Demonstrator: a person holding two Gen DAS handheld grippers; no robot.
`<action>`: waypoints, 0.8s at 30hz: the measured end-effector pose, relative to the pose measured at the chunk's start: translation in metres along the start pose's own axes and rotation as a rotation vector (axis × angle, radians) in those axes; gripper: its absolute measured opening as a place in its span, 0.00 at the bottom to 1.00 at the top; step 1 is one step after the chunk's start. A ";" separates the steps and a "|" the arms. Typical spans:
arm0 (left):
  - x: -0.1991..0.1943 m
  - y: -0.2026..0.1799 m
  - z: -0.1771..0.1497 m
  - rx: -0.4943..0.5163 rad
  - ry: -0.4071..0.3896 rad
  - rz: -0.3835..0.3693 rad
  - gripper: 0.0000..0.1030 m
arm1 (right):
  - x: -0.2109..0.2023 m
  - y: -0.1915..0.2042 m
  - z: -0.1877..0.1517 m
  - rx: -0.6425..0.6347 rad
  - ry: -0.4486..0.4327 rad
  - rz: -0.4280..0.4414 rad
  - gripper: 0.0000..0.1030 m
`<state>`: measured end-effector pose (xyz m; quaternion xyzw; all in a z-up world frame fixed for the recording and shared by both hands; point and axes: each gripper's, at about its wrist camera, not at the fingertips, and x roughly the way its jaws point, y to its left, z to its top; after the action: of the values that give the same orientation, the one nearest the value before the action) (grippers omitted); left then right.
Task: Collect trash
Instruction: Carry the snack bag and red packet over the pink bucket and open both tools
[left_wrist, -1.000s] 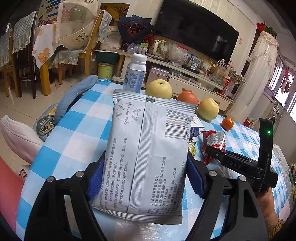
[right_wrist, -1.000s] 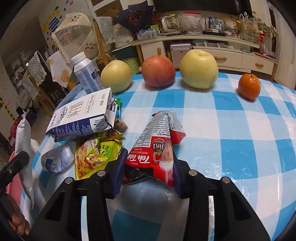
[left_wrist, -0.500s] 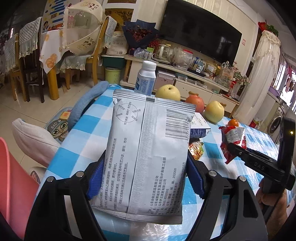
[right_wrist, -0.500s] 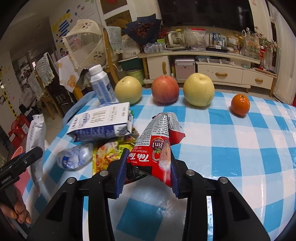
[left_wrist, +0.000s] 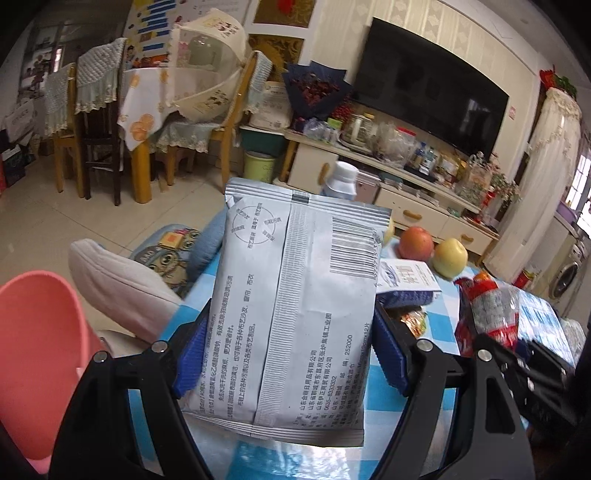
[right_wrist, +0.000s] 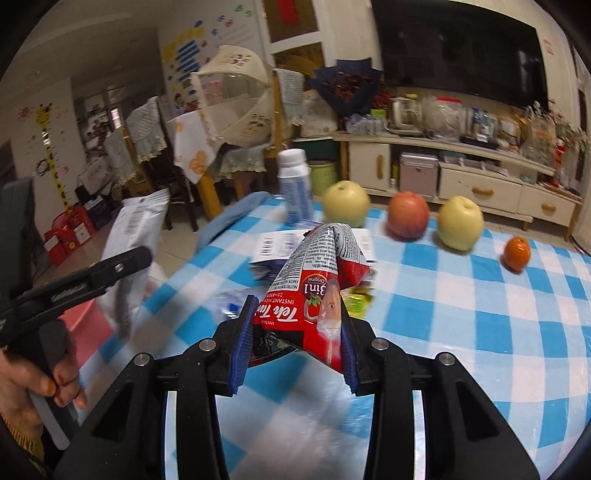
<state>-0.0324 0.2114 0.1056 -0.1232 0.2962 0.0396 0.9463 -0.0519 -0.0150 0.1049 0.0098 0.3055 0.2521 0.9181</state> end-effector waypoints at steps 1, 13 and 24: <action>-0.005 0.005 0.003 -0.007 -0.008 0.014 0.75 | -0.001 0.010 0.001 -0.014 0.000 0.017 0.40; -0.051 0.095 0.032 -0.146 -0.044 0.251 0.75 | 0.006 0.142 0.003 -0.165 0.006 0.202 0.40; -0.096 0.187 0.040 -0.296 -0.097 0.396 0.76 | 0.039 0.262 -0.002 -0.346 0.052 0.352 0.40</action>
<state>-0.1171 0.4016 0.1526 -0.1981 0.2598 0.2730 0.9048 -0.1464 0.2317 0.1269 -0.1009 0.2751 0.4570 0.8398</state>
